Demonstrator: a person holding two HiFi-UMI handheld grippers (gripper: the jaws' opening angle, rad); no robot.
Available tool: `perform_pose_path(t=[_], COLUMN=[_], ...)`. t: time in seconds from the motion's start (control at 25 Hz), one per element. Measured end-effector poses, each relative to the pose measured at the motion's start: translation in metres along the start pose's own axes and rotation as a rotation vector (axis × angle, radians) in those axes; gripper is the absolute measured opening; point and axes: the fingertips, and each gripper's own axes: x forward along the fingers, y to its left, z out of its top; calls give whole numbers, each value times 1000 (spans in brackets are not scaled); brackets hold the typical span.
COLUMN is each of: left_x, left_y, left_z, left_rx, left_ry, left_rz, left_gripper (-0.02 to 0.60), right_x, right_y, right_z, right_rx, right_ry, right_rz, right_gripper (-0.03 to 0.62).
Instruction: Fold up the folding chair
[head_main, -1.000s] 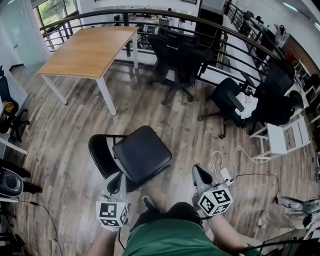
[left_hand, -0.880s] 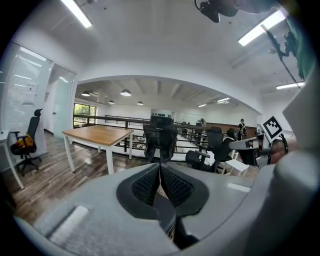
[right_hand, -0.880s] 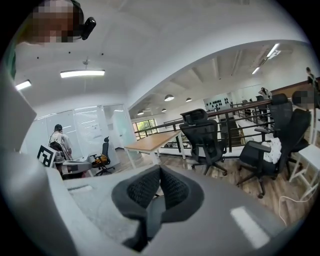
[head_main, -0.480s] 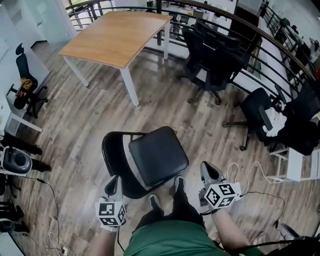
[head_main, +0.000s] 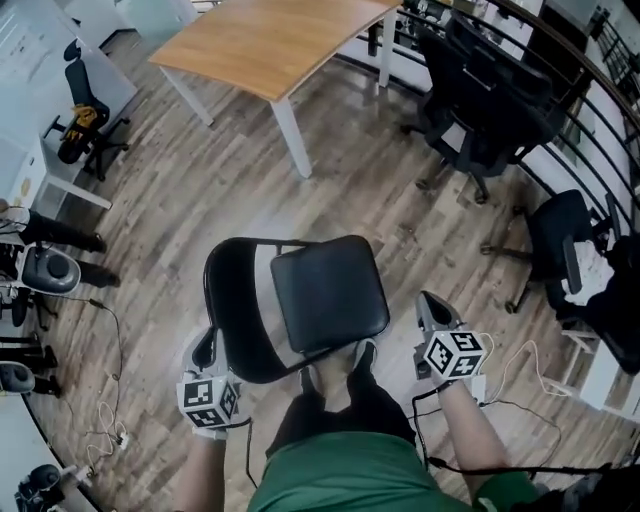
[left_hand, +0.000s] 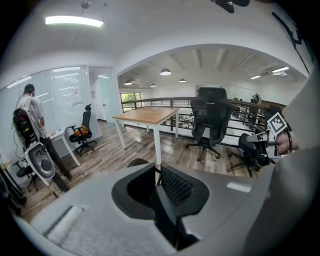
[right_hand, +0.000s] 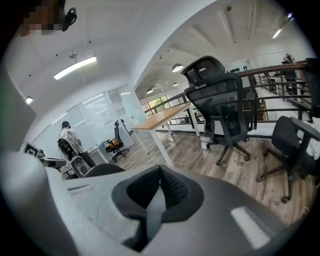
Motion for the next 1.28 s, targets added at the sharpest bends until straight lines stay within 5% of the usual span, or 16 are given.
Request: perform_pose_path(t=[0.2,0.4,0.6,0.8,1.28], left_x=[17,30,50,69,90], left_y=[28,39,41,47,17], left_z=[-50,-110,-144,-158,-196], left_rx=[-184,-350,-438,-442,-321], left_ry=[121,241,318,333,421], left_rz=[81,69,19,14,-23], left_gripper=[212,315,354,353,349], right_x=[43,83,121,164,250], right_y=[-40,-57,-73,-95,-137], right_z=[-37,-83,-150,-203,-315], right_rx=[-4,32,72,87,128], right_ry=[115,211,341,400,538], right_rz=[22,71,104,113,229], right_gripper=[3,6,176,297,431])
